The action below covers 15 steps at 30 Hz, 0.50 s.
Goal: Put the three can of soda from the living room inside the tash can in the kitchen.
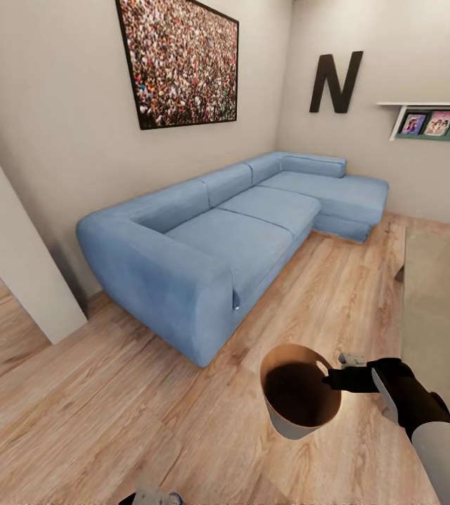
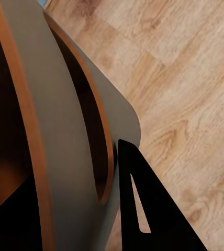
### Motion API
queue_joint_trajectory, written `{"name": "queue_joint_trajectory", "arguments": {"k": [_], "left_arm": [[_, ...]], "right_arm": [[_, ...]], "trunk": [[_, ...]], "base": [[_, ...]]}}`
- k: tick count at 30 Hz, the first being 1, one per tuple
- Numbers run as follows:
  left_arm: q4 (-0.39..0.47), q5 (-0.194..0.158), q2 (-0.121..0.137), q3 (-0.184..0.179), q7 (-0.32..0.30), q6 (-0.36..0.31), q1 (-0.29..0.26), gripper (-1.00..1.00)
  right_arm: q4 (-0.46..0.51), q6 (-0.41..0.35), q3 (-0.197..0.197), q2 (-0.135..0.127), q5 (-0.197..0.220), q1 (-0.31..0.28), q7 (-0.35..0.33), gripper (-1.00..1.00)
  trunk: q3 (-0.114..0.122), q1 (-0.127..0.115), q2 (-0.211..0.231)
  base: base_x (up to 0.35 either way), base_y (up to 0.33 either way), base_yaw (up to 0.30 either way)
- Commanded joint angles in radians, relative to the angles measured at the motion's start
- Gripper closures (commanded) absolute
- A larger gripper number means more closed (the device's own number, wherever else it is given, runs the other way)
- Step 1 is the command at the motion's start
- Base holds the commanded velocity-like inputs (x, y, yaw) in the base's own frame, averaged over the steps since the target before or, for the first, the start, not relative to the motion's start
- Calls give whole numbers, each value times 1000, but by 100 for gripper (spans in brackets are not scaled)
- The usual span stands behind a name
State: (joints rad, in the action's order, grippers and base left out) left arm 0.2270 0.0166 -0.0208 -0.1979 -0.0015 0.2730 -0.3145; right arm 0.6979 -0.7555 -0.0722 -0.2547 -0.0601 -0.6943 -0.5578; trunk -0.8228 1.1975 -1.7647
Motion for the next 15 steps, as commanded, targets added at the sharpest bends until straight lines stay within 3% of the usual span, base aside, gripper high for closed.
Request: {"name": "queue_joint_trajectory", "arguments": {"k": [1, 6, 15], "left_arm": [[0, 0, 0, 0, 0, 0, 0, -100], [0, 0, 0, 0, 0, 0, 0, -100], [0, -1, 0, 1, 0, 0, 0, -100]], "right_arm": [[1, -5, -1, 0, 19, -1, -2, 100], [6, -5, -4, -1, 19, 0, -3, 100], [108, -7, -8, 0, 18, 5, -2, 100]], "trunk": [[-5, 4, -7], [-28, 23, -42], [-70, 58, -105]], "base": [[0, 0, 0], [0, 0, 0], [0, 0, 0]]}}
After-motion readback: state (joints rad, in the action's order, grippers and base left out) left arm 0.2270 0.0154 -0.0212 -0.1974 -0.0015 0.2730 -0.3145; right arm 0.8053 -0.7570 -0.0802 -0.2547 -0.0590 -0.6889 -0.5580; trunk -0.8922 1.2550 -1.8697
